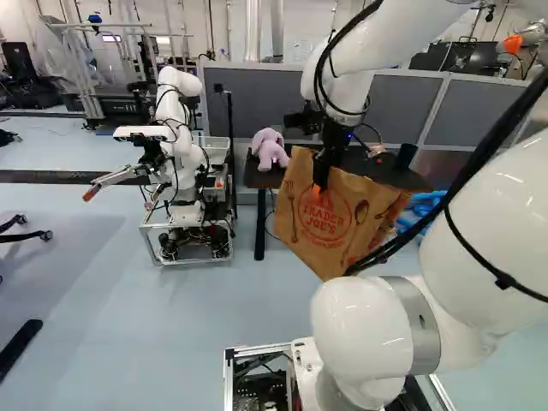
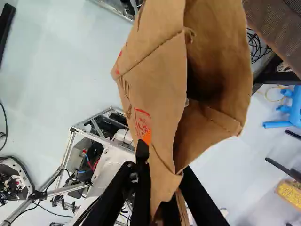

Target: Pick up the bag on the ground and place it on the table

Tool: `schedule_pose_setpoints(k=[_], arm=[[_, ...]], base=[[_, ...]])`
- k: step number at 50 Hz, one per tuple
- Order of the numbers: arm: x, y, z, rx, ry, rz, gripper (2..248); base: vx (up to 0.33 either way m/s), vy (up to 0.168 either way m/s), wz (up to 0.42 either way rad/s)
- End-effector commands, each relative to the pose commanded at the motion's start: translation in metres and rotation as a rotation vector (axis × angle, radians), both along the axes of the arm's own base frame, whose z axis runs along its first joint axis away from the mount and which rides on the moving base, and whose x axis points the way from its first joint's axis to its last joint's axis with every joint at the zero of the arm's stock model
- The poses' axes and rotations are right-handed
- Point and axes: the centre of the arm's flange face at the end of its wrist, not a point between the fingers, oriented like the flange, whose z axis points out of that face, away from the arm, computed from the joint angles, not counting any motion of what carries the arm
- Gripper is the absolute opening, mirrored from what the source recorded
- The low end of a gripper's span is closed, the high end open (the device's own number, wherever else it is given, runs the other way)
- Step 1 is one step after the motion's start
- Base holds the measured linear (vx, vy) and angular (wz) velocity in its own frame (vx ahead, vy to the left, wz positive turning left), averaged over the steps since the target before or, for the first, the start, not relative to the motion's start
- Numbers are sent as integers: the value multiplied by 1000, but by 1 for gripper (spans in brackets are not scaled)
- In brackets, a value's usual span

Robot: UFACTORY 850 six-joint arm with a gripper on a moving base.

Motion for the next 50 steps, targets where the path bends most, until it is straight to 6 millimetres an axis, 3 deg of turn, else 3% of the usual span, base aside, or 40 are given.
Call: schedule_pose_setpoints(k=[50], arm=[[-6,6,75,2,-11,19,26]], base=[[0,0,0]])
